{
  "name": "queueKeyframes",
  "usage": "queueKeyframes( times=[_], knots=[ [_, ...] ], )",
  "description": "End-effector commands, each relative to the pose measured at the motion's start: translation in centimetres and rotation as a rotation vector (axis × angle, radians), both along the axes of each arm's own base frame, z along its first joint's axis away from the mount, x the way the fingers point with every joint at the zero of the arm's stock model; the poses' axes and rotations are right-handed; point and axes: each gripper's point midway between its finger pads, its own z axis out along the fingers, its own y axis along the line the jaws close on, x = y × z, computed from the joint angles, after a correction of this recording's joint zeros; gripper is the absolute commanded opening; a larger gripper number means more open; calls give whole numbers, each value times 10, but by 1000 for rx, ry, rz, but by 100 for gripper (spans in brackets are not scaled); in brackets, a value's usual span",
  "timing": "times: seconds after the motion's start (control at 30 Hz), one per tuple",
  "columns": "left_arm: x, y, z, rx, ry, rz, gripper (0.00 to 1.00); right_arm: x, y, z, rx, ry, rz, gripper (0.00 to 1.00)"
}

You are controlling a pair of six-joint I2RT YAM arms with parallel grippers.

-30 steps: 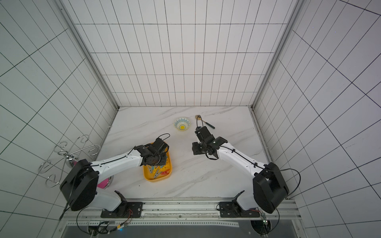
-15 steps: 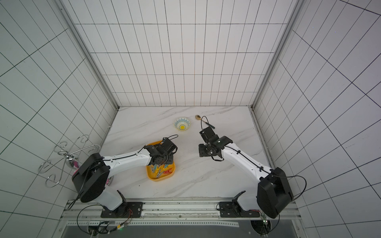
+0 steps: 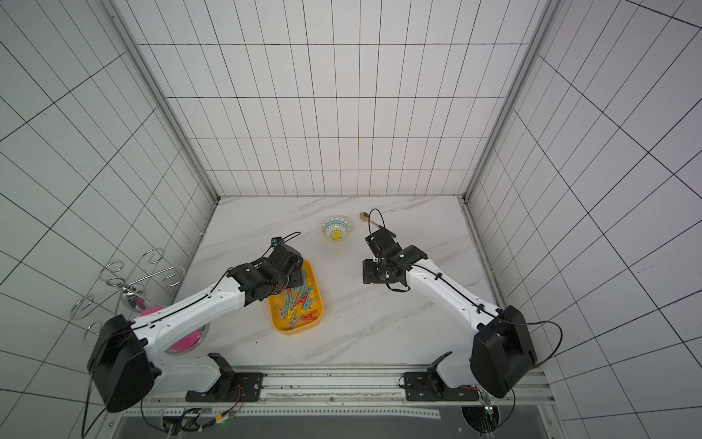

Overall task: Put the clothespins into the storage box
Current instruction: Reset both arms

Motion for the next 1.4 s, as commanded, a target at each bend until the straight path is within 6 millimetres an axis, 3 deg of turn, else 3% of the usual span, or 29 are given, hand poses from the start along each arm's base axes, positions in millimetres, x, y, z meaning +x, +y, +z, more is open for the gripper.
queueKeyframes(
  times=[0.0,0.03,0.07,0.23,0.43,0.67,0.77,0.83,0.97,1.1,1.23,1.37],
  knots=[
    [14,28,14,1,-69,77,96,12,3,15,0,-85,0,61],
    [18,35,17,7,-89,99,98,16,1,19,0,-113,-7,85],
    [23,44,21,19,-116,123,98,19,-3,21,1,-137,-12,99],
    [48,82,32,93,-179,214,98,42,-36,38,-53,-234,-98,99],
    [67,134,23,163,-189,356,99,81,-116,47,-176,-335,-304,99],
    [101,137,23,324,-322,232,99,101,-208,31,-189,-508,-459,99],
    [118,142,20,360,-345,221,99,104,-233,16,-160,-568,-496,99],
    [128,148,6,326,-338,216,99,109,-248,5,-179,-567,-535,99],
    [137,155,5,310,-367,191,99,118,-258,-11,-205,-589,-547,99],
    [139,159,-2,261,-421,151,99,114,-267,-23,-224,-659,-574,99],
    [121,172,-28,224,-384,147,98,114,-273,-27,-201,-719,-623,99],
    [109,173,-8,268,-565,120,99,122,-269,-25,-179,-747,-606,99]
  ],
)
